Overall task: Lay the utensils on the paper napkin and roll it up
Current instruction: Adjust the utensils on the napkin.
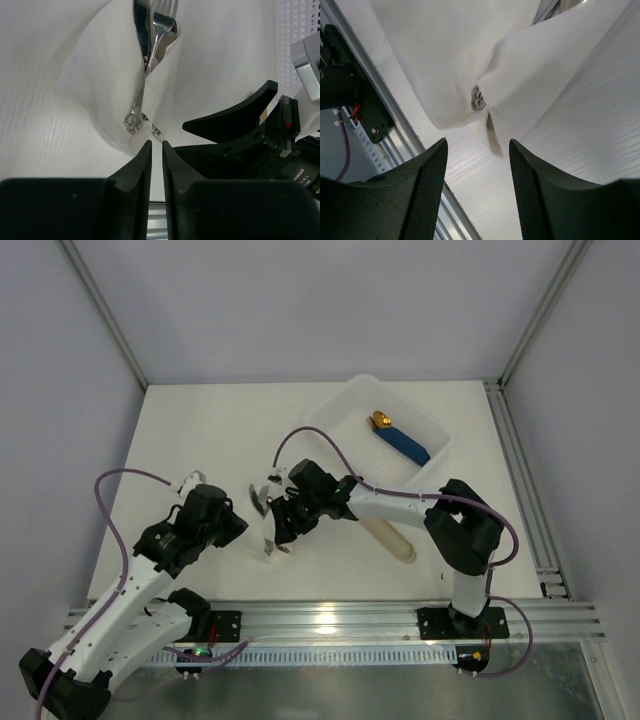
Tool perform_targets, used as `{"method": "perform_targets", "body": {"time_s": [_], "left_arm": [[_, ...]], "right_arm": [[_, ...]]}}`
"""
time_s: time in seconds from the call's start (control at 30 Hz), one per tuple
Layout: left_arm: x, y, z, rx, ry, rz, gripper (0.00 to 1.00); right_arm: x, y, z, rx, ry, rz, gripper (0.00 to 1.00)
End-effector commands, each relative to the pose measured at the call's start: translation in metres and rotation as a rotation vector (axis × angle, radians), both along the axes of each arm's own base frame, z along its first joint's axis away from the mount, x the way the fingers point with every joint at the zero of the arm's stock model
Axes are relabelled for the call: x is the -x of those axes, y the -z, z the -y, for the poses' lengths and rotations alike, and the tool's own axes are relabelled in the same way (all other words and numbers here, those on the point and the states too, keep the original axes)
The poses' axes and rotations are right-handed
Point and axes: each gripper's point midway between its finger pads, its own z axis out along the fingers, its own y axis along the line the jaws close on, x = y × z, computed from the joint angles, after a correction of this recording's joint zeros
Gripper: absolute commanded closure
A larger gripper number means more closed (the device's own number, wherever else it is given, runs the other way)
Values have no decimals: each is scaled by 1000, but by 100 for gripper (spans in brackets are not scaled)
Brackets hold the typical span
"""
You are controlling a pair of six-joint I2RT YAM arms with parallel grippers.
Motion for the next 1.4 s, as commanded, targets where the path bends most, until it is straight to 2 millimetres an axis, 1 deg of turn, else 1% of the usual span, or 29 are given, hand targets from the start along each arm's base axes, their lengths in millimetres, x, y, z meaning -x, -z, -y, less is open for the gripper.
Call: {"method": "perform_targets", "body": {"time_s": [0.0, 0.03, 0.07, 0.1, 0.13, 0.17, 0.2, 0.23, 0.27, 0.3, 0.33, 0.37, 0.4, 0.43, 0.47, 0.5, 0.6, 0.7, 0.73, 0.77, 0.93, 0.97, 1.07, 1.1, 1.17, 1.27, 1.3, 1.37], "left_arm": [[-21, 0, 10, -20, 22, 27, 89], [-22, 4, 7, -34, -7, 13, 97], [-24, 9, 3, -48, -33, 4, 100], [-24, 17, -3, -74, -68, -11, 100], [-25, 22, -4, -66, -96, -20, 100], [-27, 24, -5, -66, -112, -14, 100], [-26, 35, -11, -85, -134, -20, 100], [-28, 37, -11, -82, -144, -11, 100], [-28, 41, -12, -84, -158, -17, 100], [-27, 46, -15, -100, -169, -29, 100], [-24, 52, -18, -117, -176, -47, 100], [-24, 55, -21, -126, -194, -54, 100], [-21, 62, -26, -143, -211, -72, 99], [-18, 66, -27, -147, -218, -86, 97], [-17, 68, -28, -149, -223, -94, 97], [-16, 71, -27, -146, -230, -105, 96], [-14, 79, -29, -155, -239, -122, 96], [-10, 84, -30, -160, -244, -144, 96], [-8, 85, -31, -160, -246, -148, 96], [-8, 86, -31, -157, -249, -145, 96], [-4, 88, -34, -140, -268, -140, 96], [-3, 89, -34, -139, -269, -140, 96], [-1, 92, -35, -139, -272, -145, 96], [0, 93, -35, -138, -272, -149, 96], [1, 95, -35, -137, -272, -153, 96], [3, 97, -35, -139, -268, -160, 96], [3, 97, -35, -139, -267, -162, 96], [5, 100, -36, -143, -267, -172, 96]], "right_arm": [[-33, -19, -20, -20, 69, 116, 44], [-38, -10, -19, 16, 90, 137, 43], [-41, -10, -20, 26, 100, 148, 42], [-45, -11, -22, 33, 115, 155, 41], [-48, -5, -23, 48, 126, 155, 40], [-49, -4, -24, 52, 134, 159, 39], [-53, -7, -28, 52, 145, 164, 38], [-52, -6, -31, 55, 145, 166, 37], [-52, -1, -34, 65, 145, 164, 37], [-54, -5, -39, 57, 145, 172, 37], [-52, -4, -41, 62, 142, 172, 37], [-51, 4, -43, 86, 142, 166, 37], [-53, -1, -48, 82, 147, 172, 37], [-55, 1, -49, 94, 152, 172, 37], [-52, 4, -49, 114, 150, 170, 37], [-54, 6, -51, 125, 159, 186, 38], [-51, 9, -54, 146, 169, 185, 41], [-51, 15, -50, 173, 184, 177, 47], [-50, 14, -49, 172, 183, 175, 52], [-49, 14, -49, 172, 185, 171, 55], [-43, 12, -50, 158, 189, 154, 62], [-44, 11, -51, 155, 191, 154, 66], [-47, 13, -51, 158, 204, 162, 69], [-49, 12, -52, 159, 209, 167, 72], [-51, 14, -51, 170, 210, 177, 75], [-54, 12, -49, 180, 222, 190, 89], [-54, 11, -47, 185, 223, 192, 96], [-59, 11, -37, 213, 252, 217, 96]]}}
